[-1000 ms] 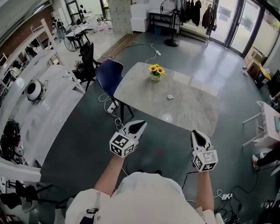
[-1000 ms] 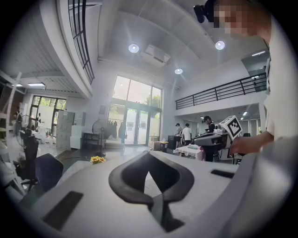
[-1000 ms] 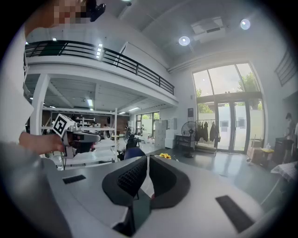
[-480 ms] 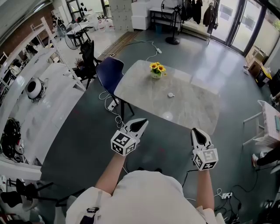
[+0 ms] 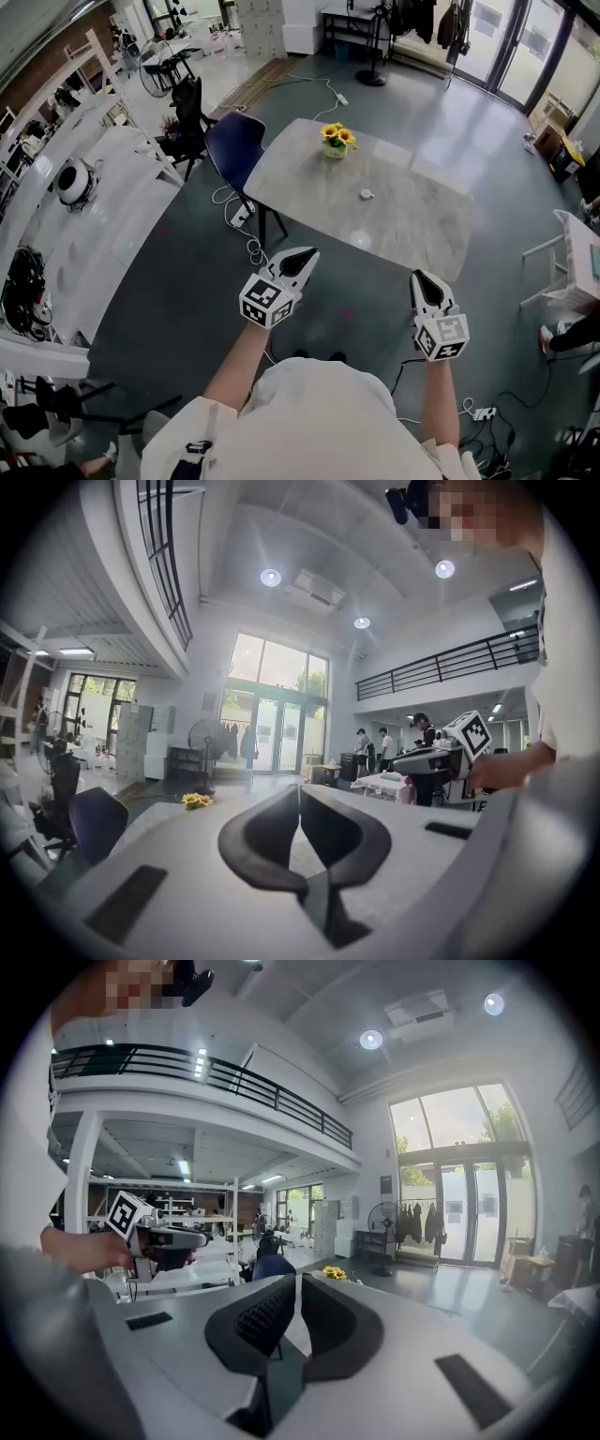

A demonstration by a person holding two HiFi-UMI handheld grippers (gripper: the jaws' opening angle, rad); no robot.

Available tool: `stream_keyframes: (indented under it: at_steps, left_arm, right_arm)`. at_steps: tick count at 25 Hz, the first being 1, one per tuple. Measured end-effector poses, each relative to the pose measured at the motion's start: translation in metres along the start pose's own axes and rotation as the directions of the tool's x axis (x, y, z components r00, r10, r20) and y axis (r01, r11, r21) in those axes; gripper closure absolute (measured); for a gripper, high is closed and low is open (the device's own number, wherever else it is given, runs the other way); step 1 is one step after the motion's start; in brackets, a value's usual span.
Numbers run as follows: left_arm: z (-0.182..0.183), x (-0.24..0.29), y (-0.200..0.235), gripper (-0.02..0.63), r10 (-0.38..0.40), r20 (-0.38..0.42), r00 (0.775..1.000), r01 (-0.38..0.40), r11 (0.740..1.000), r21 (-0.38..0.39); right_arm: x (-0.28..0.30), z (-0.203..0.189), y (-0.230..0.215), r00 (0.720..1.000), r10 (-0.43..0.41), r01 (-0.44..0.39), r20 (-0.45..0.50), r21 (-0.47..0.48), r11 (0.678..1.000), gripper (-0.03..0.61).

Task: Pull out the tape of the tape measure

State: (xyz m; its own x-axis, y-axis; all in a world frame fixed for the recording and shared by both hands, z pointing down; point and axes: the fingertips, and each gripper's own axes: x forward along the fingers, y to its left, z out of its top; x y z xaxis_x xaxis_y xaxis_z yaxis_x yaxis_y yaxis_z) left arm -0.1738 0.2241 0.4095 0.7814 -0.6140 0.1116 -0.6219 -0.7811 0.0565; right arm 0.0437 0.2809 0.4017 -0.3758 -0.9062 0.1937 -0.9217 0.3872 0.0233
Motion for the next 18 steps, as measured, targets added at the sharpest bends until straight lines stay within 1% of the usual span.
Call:
stream_keyframes:
  at_steps: [7, 10, 16, 18]
  left_arm:
    - [-0.003, 0.002, -0.005, 0.597, 0.005, -0.006, 1.0, -0.005, 1.0, 0.003]
    - [-0.003, 0.004, -0.006, 0.568, 0.007, -0.008, 1.0, -0.007, 1.0, 0.002]
    - [-0.003, 0.011, -0.011, 0.532, 0.012, -0.013, 1.0, -0.012, 1.0, 0.001]
    - [-0.005, 0.014, -0.013, 0.511, 0.013, -0.017, 1.0, -0.013, 1.0, 0.0]
  right_arm:
    - [-0.003, -0.005, -0.004, 1.0, 0.012, -0.012, -0.006, 0.017, 1.0, 0.535]
    - [-0.002, -0.005, -0.005, 1.0, 0.023, -0.023, -0.005, 0.018, 1.0, 0.535]
    - [-0.004, -0.007, -0.013, 0.999, 0.04, -0.04, -0.006, 0.014, 0.999, 0.532]
    - [-0.005, -0.009, -0.015, 0.999, 0.046, -0.046, -0.009, 0.012, 0.999, 0.517]
